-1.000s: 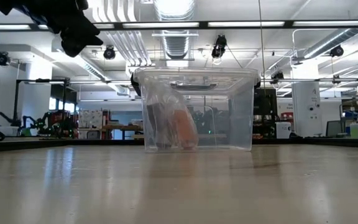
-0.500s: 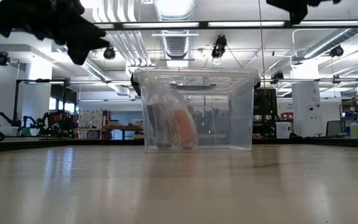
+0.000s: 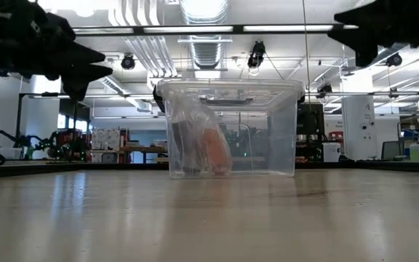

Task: Roll bandage
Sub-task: Return to Home Position

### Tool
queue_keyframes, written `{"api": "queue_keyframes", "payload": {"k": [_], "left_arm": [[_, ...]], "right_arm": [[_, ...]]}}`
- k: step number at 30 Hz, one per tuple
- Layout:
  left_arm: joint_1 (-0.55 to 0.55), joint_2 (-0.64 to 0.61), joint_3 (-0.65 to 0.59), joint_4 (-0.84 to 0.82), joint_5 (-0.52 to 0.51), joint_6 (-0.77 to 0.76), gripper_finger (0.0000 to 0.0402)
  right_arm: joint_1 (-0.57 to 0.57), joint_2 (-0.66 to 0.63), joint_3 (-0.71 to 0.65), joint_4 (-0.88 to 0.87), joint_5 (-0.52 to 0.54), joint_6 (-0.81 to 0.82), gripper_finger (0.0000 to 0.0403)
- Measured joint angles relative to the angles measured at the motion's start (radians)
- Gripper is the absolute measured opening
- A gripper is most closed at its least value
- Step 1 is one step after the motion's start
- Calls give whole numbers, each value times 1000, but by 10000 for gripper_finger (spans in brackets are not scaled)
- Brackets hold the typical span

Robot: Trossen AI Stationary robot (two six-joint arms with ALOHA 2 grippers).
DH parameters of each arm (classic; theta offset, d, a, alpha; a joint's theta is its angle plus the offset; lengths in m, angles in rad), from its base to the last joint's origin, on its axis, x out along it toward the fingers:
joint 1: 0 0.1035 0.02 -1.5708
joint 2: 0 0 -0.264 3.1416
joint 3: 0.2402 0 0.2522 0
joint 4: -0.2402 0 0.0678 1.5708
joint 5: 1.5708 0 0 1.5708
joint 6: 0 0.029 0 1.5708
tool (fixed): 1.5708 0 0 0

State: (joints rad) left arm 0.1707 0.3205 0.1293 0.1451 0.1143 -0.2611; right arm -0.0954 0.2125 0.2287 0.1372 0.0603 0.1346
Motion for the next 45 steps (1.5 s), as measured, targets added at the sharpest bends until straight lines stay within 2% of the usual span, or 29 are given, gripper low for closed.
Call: {"api": "queue_keyframes", "payload": {"k": [5, 11, 18, 21, 25, 29, 34, 42, 45], "left_arm": [[0, -98, -73, 43, 3, -11, 168], [0, -208, -118, 18, 35, -12, 175], [0, -263, -118, 4, 35, 13, 181], [0, -264, -119, -2, 34, 20, 182], [0, -257, -119, -6, 19, 61, 178], [0, -245, -119, -6, -50, 88, 170], [0, -236, -119, -25, -53, 154, 158], [0, -238, -119, -49, -69, 278, 142], [0, -239, -120, -60, -27, 279, 137]], "right_arm": [[114, -7, -85, 110, 70, 24, 185], [294, -7, -133, 151, 187, 11, 185], [490, 52, -215, 297, 399, -57, 186], [538, 74, -214, 297, 437, -94, 186], [560, 76, -215, 294, 448, -187, 186], [560, 49, -215, 299, 538, -262, 186], [560, 0, -216, 231, 545, -330, 186], [560, -27, -216, 91, 544, -242, 186], [560, -26, -217, 61, 541, -198, 186]]}}
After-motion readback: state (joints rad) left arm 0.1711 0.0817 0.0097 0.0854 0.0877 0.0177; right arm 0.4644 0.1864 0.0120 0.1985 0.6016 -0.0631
